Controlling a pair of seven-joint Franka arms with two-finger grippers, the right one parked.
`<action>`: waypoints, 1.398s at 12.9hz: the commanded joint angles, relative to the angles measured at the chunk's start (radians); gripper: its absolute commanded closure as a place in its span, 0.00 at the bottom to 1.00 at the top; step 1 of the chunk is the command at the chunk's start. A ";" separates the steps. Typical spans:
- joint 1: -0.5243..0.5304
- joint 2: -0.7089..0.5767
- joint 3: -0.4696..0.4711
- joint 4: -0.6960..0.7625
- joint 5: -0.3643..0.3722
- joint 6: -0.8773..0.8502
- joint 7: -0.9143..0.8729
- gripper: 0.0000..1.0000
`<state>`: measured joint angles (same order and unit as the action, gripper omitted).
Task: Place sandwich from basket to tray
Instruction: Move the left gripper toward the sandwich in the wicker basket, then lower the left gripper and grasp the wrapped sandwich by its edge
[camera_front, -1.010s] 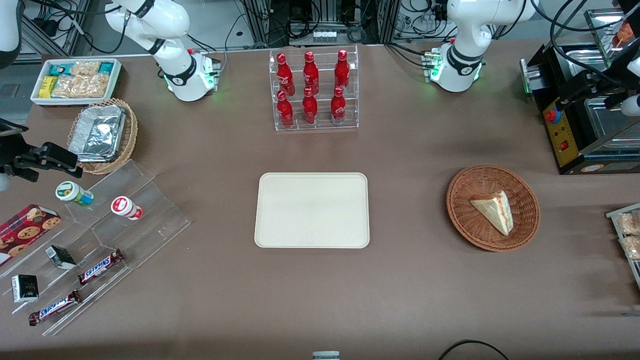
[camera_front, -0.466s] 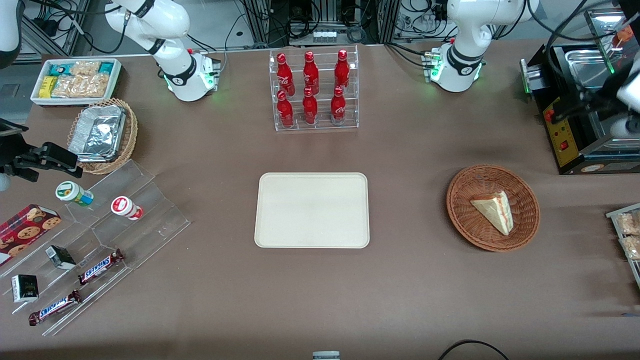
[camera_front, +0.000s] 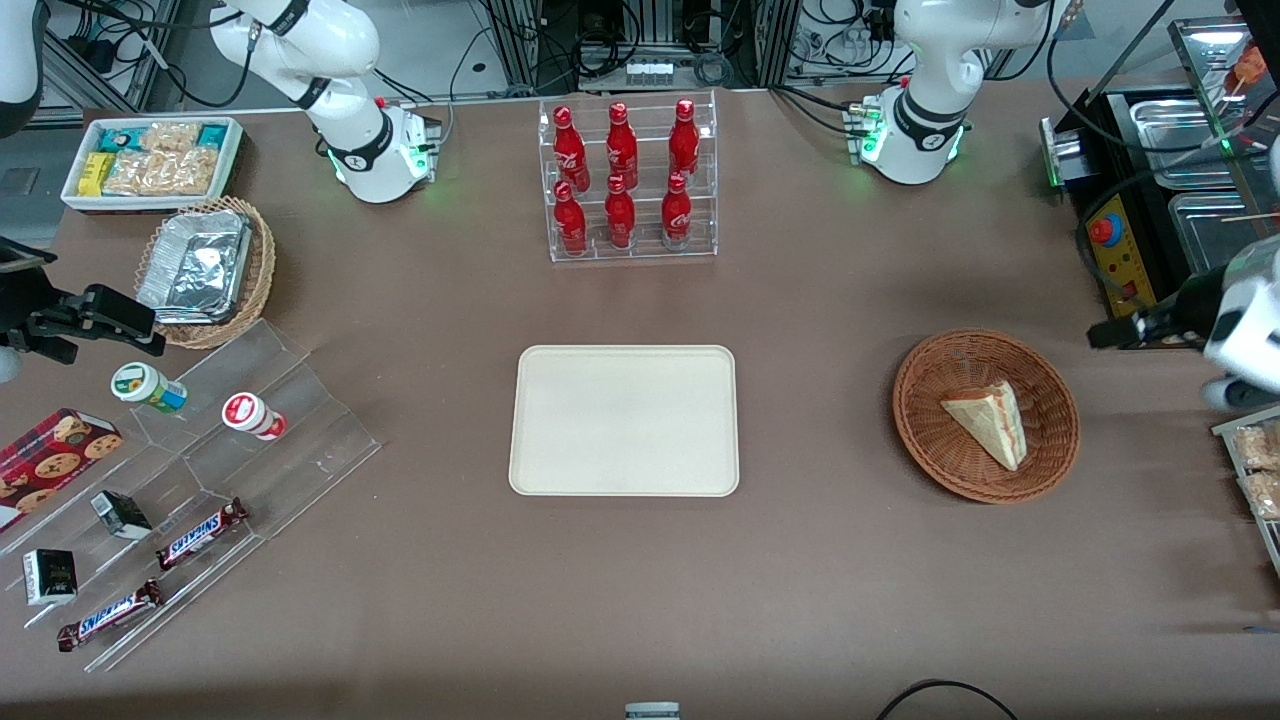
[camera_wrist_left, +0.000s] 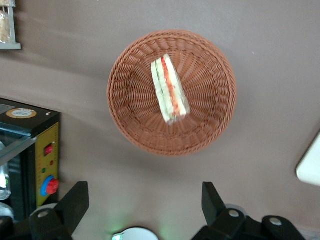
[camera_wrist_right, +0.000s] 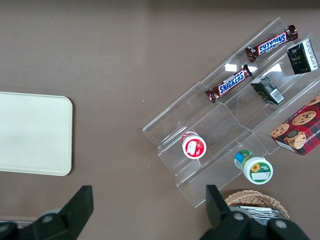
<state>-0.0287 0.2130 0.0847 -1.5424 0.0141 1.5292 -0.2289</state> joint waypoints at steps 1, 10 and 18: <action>-0.007 -0.011 -0.005 -0.114 0.007 0.142 -0.169 0.00; -0.036 -0.026 -0.008 -0.586 0.010 0.788 -0.656 0.00; -0.028 0.005 -0.006 -0.683 0.010 0.910 -0.707 0.00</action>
<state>-0.0573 0.2280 0.0797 -2.1994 0.0142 2.4228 -0.9144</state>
